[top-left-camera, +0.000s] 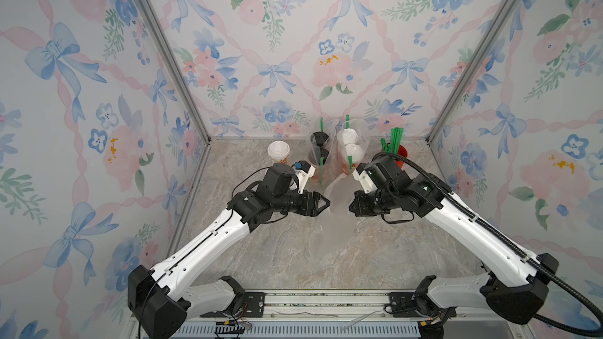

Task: Pack milk tea into plastic carrier bags
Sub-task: Adjust the plastic carrier bag at the center of the board.

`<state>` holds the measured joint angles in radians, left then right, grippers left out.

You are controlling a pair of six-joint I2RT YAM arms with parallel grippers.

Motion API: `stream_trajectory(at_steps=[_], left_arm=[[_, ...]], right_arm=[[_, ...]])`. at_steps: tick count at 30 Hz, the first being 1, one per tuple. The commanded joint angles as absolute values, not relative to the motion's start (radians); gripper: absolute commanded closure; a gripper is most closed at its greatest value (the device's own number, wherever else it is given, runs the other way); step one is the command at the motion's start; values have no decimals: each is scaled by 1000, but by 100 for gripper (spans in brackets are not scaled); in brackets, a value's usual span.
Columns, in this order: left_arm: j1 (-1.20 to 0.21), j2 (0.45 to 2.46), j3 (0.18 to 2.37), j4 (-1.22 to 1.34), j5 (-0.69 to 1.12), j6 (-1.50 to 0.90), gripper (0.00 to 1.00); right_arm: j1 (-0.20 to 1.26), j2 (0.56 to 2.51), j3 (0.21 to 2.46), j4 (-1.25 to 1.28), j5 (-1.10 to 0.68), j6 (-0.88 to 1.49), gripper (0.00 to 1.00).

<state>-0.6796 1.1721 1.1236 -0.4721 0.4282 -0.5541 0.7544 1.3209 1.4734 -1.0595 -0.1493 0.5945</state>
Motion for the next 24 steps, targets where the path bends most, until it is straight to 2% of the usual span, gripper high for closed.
stream_trajectory(at_steps=[1,5,13,19,24], left_arm=[[-682,1169,1134,-475,496,-557,25],[-699,1191,1115,-488,499,-554,23],[-732,1230,1043,-505,500,-557,30],[-763,1254,1004,-504,508,-572,26],[-788,1289,984,-472,497,-606,28]], right_arm=[[751,1328,1524,-1098,-152,575,100],[758,1345,1546,-1110,-152,571,100],[762,1356,1555,-1109,-148,568,100],[762,1365,1556,-1103,-149,570,100],[765,1368,1556,-1088,-151,575,100]])
